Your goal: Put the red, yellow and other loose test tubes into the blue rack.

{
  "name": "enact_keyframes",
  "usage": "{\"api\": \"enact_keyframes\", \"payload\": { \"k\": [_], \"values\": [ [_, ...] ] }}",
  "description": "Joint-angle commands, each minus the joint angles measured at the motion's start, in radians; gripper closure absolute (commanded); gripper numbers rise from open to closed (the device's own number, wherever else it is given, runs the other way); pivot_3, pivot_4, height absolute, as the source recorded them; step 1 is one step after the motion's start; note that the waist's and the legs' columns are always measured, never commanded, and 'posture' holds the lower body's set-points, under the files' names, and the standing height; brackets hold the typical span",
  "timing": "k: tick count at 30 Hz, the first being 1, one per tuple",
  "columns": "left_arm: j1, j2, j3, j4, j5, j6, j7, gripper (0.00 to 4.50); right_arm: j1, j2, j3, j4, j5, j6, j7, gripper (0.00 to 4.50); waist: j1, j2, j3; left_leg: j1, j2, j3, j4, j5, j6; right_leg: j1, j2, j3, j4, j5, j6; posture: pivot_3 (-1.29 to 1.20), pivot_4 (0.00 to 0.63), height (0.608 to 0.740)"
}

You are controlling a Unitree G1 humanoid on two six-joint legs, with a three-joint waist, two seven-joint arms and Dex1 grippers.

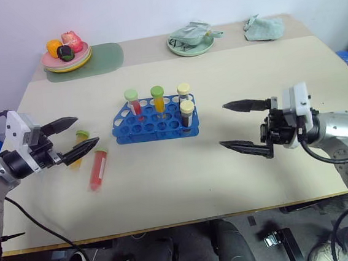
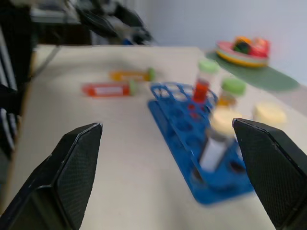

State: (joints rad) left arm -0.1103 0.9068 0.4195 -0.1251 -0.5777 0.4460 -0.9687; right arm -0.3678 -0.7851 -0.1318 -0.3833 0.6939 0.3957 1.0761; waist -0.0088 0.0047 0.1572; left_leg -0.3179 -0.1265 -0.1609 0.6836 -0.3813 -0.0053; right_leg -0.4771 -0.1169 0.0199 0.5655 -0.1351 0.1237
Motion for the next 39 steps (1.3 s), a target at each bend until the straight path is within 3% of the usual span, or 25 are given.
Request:
{"api": "enact_keyframes", "payload": {
  "k": [1,11,14,20,25,31,39],
  "values": [
    [0.0,0.064,0.004,0.031,0.066,0.085,0.076,0.0,-0.051,0.031,0.012,-0.018,0.023,0.014,-0.024,0.06,-0.001,0.0,0.0,0.0,0.0,0.0,0.0,0.0,0.0,0.0,0.0,0.0,0.0,0.0,0.0,0.0,0.15,0.74],
    [-0.261,0.182,-0.149,0.068,0.155,0.51,0.295,0.0,-0.079,0.1,0.08,0.021,-0.045,-0.024,-0.031,0.06,-0.003,-0.001,0.001,-0.002,0.0,-0.001,0.0,0.0,0.001,0.0,0.0,-0.003,-0.001,0.002,0.0,0.0,0.15,0.74],
    [-0.405,0.163,-0.165,0.123,0.058,0.744,0.273,0.0,-0.078,0.106,0.081,0.016,-0.046,-0.018,-0.031,0.06,-0.004,-0.002,0.001,-0.002,0.0,-0.002,0.0,0.0,0.0,0.0,0.0,-0.003,-0.001,0.002,0.0,0.0,0.15,0.74],
    [-0.559,0.211,-0.363,0.247,0.152,0.9,0.302,0.0,-0.063,0.104,0.078,0.007,-0.044,-0.008,-0.037,0.06,-0.007,-0.002,0.001,-0.002,0.0,-0.002,0.0,0.0,0.0,-0.001,0.001,-0.003,-0.001,0.002,0.0,0.0,0.15,0.74],
    [-0.687,0.231,-0.542,0.365,0.178,0.969,0.222,0.0,-0.059,0.115,0.084,0.01,-0.05,-0.012,-0.044,0.06,-0.006,-0.002,0.0,-0.002,0.0,-0.002,0.0,0.0,0.0,-0.001,0.001,-0.003,-0.001,0.002,0.001,0.0,0.15,0.74],
    [-0.898,0.139,-0.646,0.622,0.215,1.058,0.208,0.0,-0.064,0.128,0.099,0.014,-0.065,-0.015,-0.05,0.06,-0.005,-0.002,0.0,-0.002,-0.003,-0.003,0.002,0.0,0.0,0.0,0.0,-0.004,-0.001,0.002,0.001,0.0,0.15,0.74],
    [-1.096,0.049,-0.817,0.952,0.358,0.891,0.1,0.0,-0.072,0.136,0.109,0.026,-0.085,-0.021,-0.049,0.06,-0.009,-0.002,0.0,-0.002,-0.003,-0.002,0.001,0.0,0.0,-0.001,0.001,-0.004,0.0,0.002,0.001,0.0,0.15,0.74]
  ]
}}
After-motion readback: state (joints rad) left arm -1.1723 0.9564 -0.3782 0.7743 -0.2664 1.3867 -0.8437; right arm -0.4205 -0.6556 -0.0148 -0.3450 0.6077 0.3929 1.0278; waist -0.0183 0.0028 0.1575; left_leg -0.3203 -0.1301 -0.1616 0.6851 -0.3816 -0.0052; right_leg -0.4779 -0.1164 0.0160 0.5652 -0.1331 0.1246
